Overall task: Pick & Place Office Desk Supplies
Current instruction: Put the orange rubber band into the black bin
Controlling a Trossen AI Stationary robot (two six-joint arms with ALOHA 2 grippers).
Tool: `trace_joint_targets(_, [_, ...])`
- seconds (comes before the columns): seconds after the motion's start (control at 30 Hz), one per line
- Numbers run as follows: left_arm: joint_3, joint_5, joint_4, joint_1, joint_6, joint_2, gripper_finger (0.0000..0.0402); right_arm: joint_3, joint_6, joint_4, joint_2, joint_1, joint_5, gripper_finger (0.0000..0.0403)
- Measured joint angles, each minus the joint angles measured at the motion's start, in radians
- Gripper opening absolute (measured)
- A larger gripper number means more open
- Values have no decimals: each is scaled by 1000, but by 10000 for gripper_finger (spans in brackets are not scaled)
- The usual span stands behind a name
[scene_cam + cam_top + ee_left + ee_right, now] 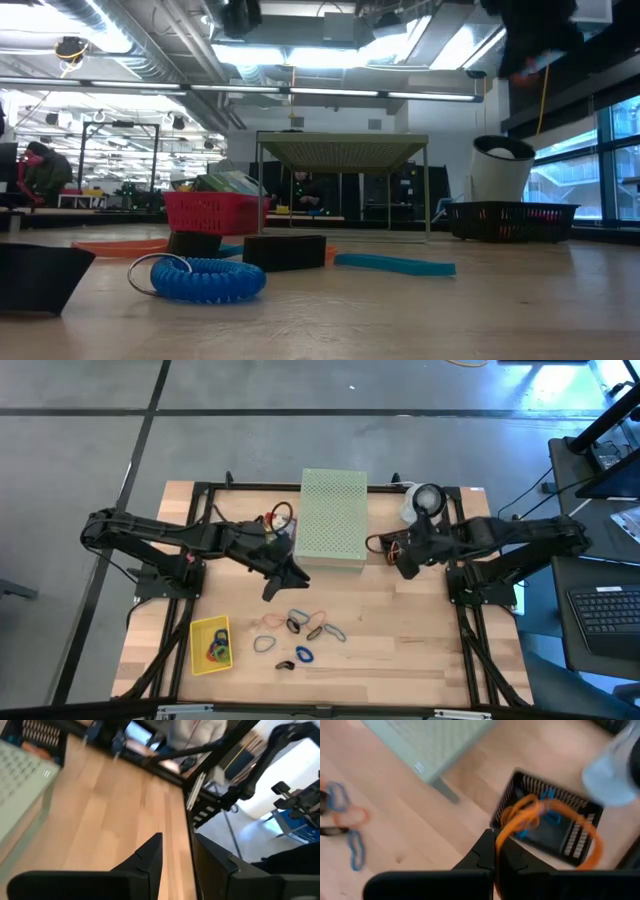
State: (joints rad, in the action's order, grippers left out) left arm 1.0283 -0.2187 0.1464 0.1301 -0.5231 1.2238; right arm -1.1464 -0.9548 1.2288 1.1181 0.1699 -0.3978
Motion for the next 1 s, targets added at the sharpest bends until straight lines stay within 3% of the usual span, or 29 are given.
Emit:
trace_joint_targets(0.47, [-1,-11,92,8,-3,132,102,361,98,-364,-32,-258,174,0])
trace_joint_targets(1.0, [-1,-10,90,28,-16,215,102,538,209,-600,-19,-494,274,0])
